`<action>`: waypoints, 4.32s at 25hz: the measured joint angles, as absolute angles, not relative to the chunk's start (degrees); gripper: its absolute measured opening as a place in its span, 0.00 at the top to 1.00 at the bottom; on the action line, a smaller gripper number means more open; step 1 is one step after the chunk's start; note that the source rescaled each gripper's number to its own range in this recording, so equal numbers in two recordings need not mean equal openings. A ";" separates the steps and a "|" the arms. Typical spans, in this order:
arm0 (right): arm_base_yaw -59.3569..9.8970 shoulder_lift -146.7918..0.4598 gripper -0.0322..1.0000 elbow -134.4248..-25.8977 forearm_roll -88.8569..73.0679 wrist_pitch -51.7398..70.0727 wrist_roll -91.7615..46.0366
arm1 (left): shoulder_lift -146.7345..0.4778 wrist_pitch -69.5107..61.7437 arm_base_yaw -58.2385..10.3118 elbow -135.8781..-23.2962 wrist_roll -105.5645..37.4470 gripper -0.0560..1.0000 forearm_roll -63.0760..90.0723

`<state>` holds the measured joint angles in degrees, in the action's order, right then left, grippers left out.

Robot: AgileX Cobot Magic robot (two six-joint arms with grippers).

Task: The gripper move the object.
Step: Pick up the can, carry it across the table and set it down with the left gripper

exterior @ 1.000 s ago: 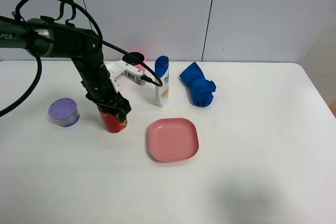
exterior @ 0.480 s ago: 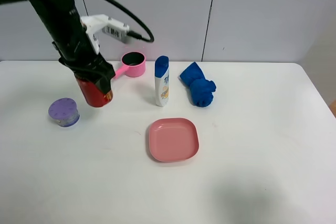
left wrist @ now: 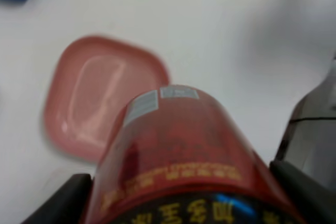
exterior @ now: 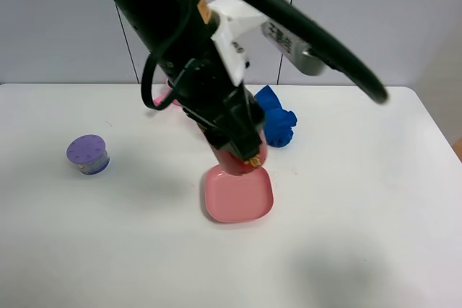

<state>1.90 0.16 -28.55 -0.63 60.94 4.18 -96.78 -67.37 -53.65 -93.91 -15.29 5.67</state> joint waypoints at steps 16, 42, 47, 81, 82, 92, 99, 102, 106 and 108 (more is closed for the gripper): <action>1.90 0.16 0.00 -28.55 -0.63 60.94 4.18 | -120.51 -66.74 -55.37 -113.89 -25.21 0.94 2.43; 1.90 0.16 0.00 -28.55 -0.63 60.94 4.18 | -133.93 -54.83 -52.52 -117.58 -28.30 0.94 11.75; 1.90 0.16 0.00 -28.55 -0.63 60.94 4.18 | -134.47 -51.55 -52.90 -117.64 -29.22 0.94 12.06; 1.90 0.16 0.00 -28.55 -0.63 60.94 4.18 | -139.58 -58.14 -53.95 -118.35 -31.14 0.94 6.55; 1.90 0.16 0.00 -28.55 -0.63 60.94 4.18 | -139.58 -58.39 -54.24 -118.35 -31.30 0.94 6.28; 1.90 0.16 0.00 -28.55 -0.63 60.94 4.18 | -139.58 -58.39 -55.87 -118.35 -34.19 0.94 4.64; 1.90 0.16 0.00 -28.55 -0.63 60.94 4.18 | -139.58 -57.05 -55.94 -118.35 -34.12 0.81 4.04; 1.90 0.16 0.00 -28.55 -0.63 60.94 4.18 | -139.58 -56.23 -55.96 -118.35 -33.56 0.58 3.16; 1.90 0.16 0.00 -28.55 -0.63 60.94 4.18 | -139.58 -57.54 -56.03 -119.84 -32.30 0.28 1.75; 1.90 0.16 0.00 -28.55 -0.63 60.94 4.18 | -139.58 -60.66 -56.03 -121.99 -31.11 0.16 1.22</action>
<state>1.90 0.16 -28.55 -0.63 60.94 4.18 -139.58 -60.66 -56.03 -121.99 -31.11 1.22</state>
